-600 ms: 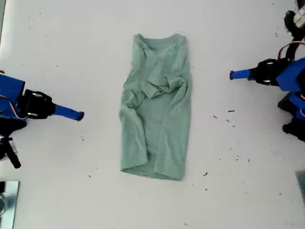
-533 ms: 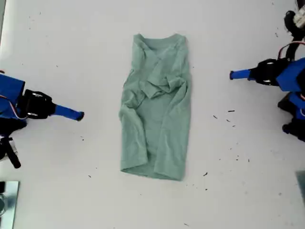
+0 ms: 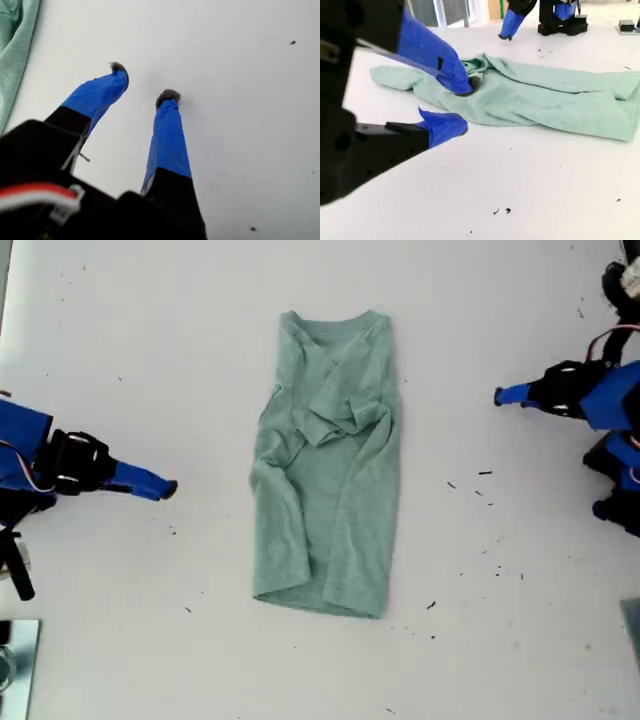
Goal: Fold t shirt
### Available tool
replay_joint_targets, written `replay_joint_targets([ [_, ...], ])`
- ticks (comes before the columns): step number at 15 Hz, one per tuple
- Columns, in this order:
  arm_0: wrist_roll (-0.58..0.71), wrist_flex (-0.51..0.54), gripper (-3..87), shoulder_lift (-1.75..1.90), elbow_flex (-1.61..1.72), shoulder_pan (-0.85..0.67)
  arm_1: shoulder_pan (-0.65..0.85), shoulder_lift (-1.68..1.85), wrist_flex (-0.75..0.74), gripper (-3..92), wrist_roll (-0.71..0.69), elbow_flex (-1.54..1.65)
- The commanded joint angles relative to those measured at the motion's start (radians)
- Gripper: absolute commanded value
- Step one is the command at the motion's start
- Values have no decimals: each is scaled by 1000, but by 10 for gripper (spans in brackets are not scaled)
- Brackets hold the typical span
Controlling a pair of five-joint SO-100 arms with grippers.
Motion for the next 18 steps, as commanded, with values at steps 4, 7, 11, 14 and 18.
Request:
replay_joint_targets([
  [4, -31, 12, -1, 9, -11, 37, 95, 11, -6, 140, 399, 41],
  [7, -78, -8, -1, 9, 5, 34, 307, 11, -6, 142, 298, 41],
  [11, -86, -8, -1, 9, 3, 40, 391, 17, 23, 174, 491, 25],
  [14, -124, -6, -1, 9, 2, 77, -319, 17, 32, 184, 933, 18],
  [18, -155, -34, -1, -20, -94, 61, -627, 14, -100, 89, 709, -110],
])
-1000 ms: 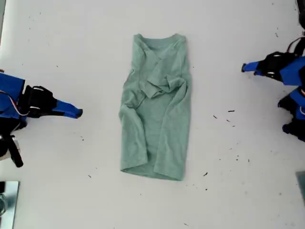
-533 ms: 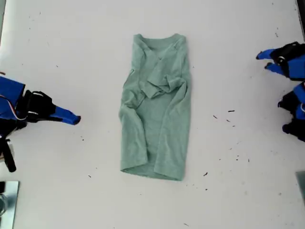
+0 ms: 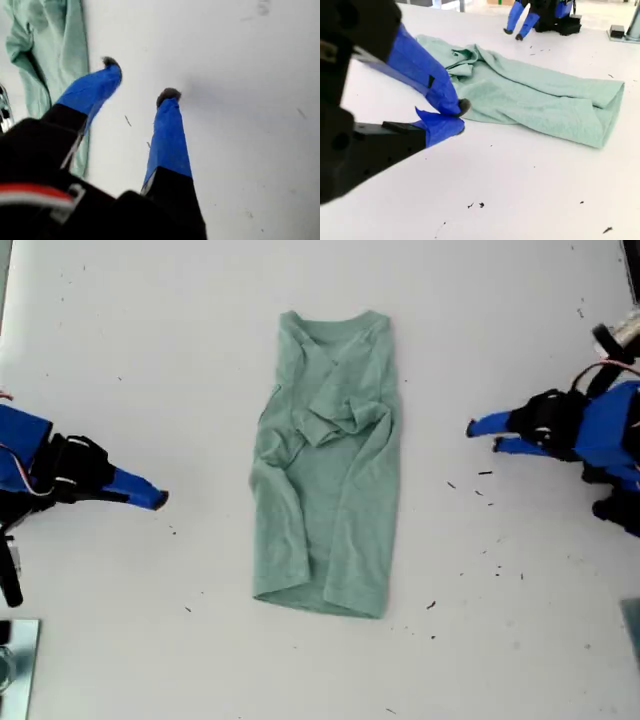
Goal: Fold t shirt
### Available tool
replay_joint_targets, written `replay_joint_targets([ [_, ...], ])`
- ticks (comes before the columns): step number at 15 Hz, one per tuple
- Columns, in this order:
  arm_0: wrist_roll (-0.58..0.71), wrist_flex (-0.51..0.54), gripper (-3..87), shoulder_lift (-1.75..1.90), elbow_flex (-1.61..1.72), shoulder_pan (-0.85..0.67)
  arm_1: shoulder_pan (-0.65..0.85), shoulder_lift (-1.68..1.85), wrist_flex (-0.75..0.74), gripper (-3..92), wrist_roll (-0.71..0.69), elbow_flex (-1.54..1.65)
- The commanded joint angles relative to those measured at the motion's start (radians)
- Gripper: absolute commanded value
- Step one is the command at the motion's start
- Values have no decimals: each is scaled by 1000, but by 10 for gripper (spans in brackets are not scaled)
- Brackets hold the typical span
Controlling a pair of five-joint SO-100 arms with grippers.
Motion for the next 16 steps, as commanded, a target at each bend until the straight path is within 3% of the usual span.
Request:
replay_joint_targets([
  [1, -41, -8, -1, -130, -150, 8, -150, -29, -67, 74, -77, -189],
  [4, -43, 100, -1, -739, -692, 35, -293, -621, -31, 51, -126, -724],
  [8, 31, 436, -2, -1197, -1367, 69, -488, -1177, 161, 15, -161, -1419],
  [11, 66, 488, 6, -1344, -1580, 81, -549, -1404, 242, 15, -193, -1733],
  [12, 92, 488, 176, -1358, -1589, 84, -551, -1417, 241, 45, -195, -1740],
  [13, 109, 488, 266, -1370, -1595, 95, -558, -1422, 232, 175, -196, -1738],
  [15, 132, 483, 307, -1399, -1608, 104, -575, -1456, 244, 326, -207, -1773],
  [16, 140, 483, 307, -1416, -1605, 100, -577, -1500, 290, 327, -196, -1813],
])
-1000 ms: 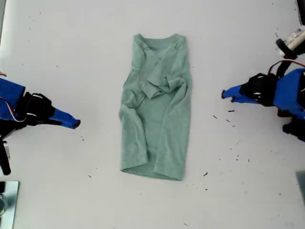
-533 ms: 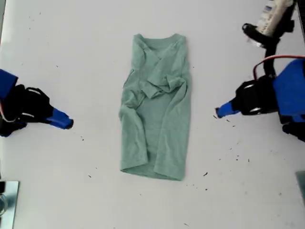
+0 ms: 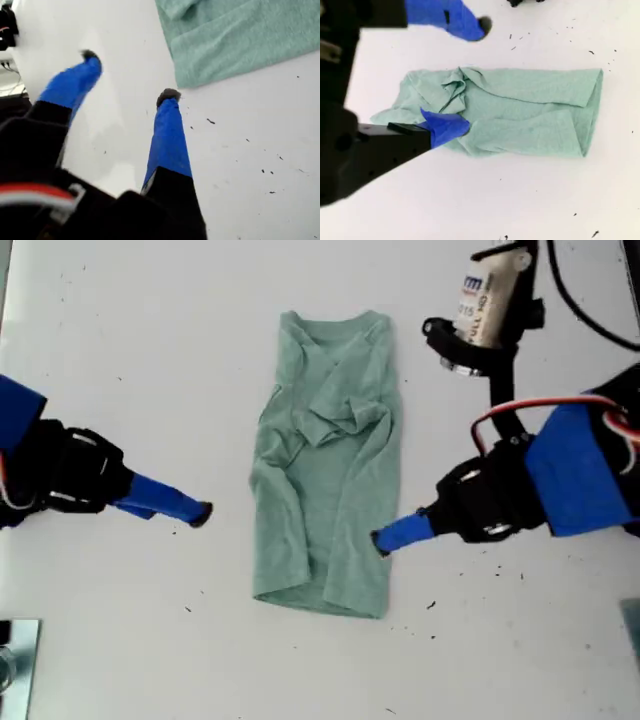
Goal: Fold t shirt
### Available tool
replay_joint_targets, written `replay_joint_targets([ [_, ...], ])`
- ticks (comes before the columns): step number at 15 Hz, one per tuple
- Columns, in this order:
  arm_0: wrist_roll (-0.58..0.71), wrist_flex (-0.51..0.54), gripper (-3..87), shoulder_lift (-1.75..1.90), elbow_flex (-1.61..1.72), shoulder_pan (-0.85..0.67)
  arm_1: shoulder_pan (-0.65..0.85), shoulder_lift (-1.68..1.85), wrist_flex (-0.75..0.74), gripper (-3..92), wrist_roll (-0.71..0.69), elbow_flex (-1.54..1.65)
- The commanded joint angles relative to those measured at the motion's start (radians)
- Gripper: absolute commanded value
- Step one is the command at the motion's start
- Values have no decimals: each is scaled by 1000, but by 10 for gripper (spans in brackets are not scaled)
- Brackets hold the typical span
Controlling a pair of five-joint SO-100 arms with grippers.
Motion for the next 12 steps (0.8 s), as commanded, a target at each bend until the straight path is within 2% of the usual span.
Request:
replay_joint_targets([
  [1, 35, -18, 306, -32, -29, 12, -17, -66, 58, 334, 5, -100],
  [6, 69, -219, 312, -360, -34, 37, -23, -388, 81, 335, 91, -127],
  [12, 43, -472, 273, -793, -91, 135, -80, -706, -143, 279, 103, -160],
])
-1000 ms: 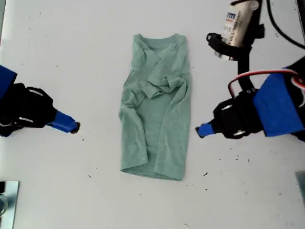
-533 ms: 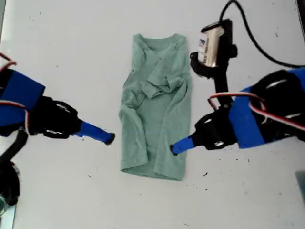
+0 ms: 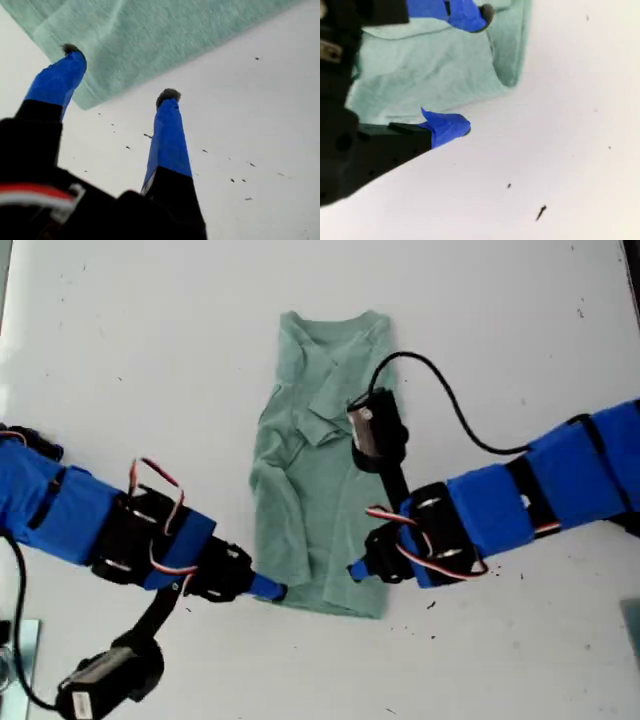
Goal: Fold t shirt
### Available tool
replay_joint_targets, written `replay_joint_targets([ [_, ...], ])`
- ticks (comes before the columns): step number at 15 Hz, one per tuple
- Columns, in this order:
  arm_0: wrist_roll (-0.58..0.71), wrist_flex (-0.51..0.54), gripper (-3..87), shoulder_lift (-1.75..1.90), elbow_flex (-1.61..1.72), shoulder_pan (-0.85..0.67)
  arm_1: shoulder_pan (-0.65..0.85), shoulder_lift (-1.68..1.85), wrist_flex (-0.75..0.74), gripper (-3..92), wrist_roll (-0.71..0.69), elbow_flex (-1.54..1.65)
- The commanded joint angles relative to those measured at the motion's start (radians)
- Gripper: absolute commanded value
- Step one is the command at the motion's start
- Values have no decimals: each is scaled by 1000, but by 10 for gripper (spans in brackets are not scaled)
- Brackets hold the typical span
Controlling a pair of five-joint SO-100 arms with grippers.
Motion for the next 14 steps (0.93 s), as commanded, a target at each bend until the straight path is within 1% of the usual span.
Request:
replay_joint_targets([
  [1, -20, -80, 269, -100, -54, 6, -31, -95, -103, 259, 14, -63],
  [3, 0, -95, 244, -190, -58, -40, -48, -186, -155, 230, 28, -63],
  [4, 12, -95, 214, -218, -58, -66, -51, -193, -164, 213, 35, -63],
  [5, 34, -104, 115, -229, -58, -87, -51, -195, -173, 167, 28, -63],
  [6, 37, -112, -1, -222, -58, -106, -52, -193, -158, 49, 38, -63],
  [7, 52, -114, -1, -212, -67, -112, -55, -184, -156, 15, 31, -64],
  [9, 97, -101, -1, -144, -112, -98, -55, -95, -141, 15, -15, -69],
  [11, 204, -94, -1, -21, -216, -40, -61, 83, -117, 15, -74, -78],
  [14, 247, 15, -1, 15, -426, 43, -115, 290, -121, 15, -114, -104],
])
